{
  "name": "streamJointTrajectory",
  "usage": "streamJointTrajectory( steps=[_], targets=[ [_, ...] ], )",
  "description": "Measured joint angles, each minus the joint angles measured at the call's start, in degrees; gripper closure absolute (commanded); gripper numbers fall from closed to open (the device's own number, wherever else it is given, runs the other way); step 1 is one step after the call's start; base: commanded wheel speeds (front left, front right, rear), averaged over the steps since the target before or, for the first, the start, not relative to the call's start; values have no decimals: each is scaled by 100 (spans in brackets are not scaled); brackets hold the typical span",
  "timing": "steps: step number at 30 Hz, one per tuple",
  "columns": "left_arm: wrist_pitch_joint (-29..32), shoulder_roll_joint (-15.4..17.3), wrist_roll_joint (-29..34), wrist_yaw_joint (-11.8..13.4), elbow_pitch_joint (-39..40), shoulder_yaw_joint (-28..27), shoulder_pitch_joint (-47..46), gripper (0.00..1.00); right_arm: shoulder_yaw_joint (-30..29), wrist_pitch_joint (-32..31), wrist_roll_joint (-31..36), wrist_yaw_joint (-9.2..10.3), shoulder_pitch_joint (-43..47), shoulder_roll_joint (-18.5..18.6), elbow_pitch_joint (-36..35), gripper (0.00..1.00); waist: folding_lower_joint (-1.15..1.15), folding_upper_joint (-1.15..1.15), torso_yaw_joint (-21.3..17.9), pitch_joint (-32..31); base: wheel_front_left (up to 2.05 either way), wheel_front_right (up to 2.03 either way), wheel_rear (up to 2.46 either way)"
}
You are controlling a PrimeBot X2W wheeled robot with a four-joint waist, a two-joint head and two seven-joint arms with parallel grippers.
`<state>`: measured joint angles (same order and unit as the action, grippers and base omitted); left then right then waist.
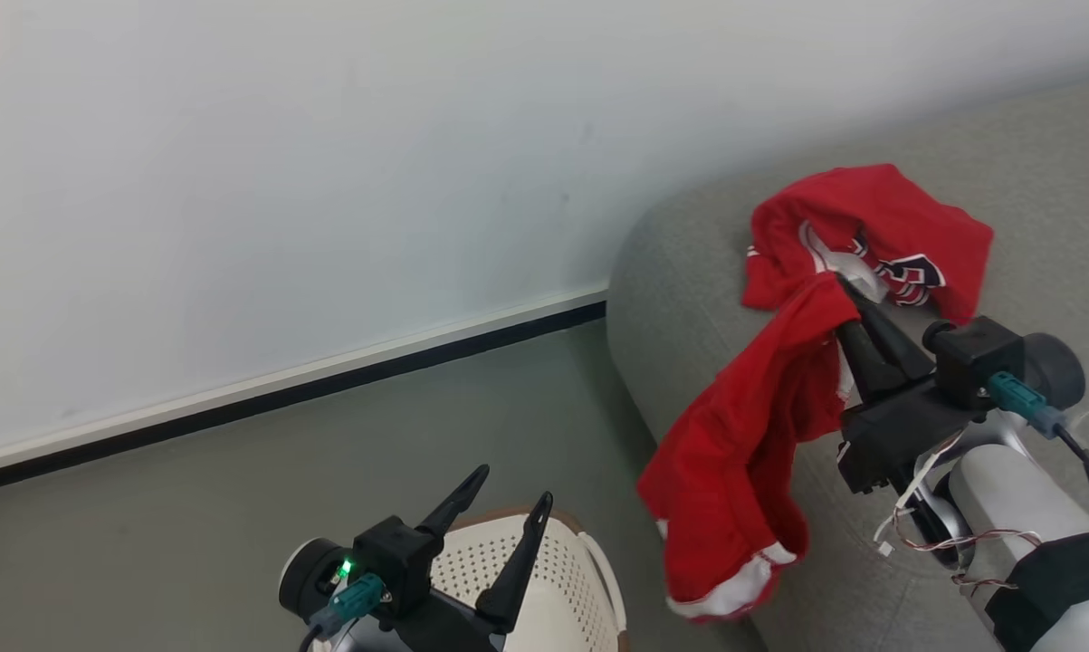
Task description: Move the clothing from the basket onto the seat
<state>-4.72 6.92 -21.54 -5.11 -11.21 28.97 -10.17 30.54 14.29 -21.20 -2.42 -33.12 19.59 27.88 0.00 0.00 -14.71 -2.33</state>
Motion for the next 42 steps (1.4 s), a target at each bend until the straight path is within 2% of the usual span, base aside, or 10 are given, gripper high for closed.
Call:
streamJointTrajectory(
  steps=[7, 18, 24, 30, 35, 42],
  targets=[
    [-52, -54, 0, -1, 79, 126, 60, 0, -114, 19, 5, 134, 175, 208, -493, 100, 0, 0, -433, 27, 0, 0, 0],
    [-92, -108, 10, -2, 116, 297, 133, 0, -233, 26, 3, 281, 419, 336, -991, 100, 0, 0, -1103, 133, 0, 0, 0],
    [-83, -126, 47, -45, 120, 378, 122, 0, -324, 24, -26, 349, 577, 410, -1094, 100, 0, 0, -1308, 237, 0, 0, 0],
    [-19, -133, 94, -49, 121, 476, 82, 0, -436, -10, -109, 376, 537, 445, -1081, 100, 0, 0, -1351, 426, 0, 0, 0],
    [34, -130, 105, -49, 201, 489, -4, 0, -469, -75, -110, 342, 37, 448, -944, 100, 0, 0, -1276, 595, 0, 0, 0],
    [119, 46, 152, 10, 454, 333, -38, 0, -662, -229, -115, 242, -1384, 331, -567, 100, 0, 0, -1141, 964, 0, 0, 0]
  ],
)
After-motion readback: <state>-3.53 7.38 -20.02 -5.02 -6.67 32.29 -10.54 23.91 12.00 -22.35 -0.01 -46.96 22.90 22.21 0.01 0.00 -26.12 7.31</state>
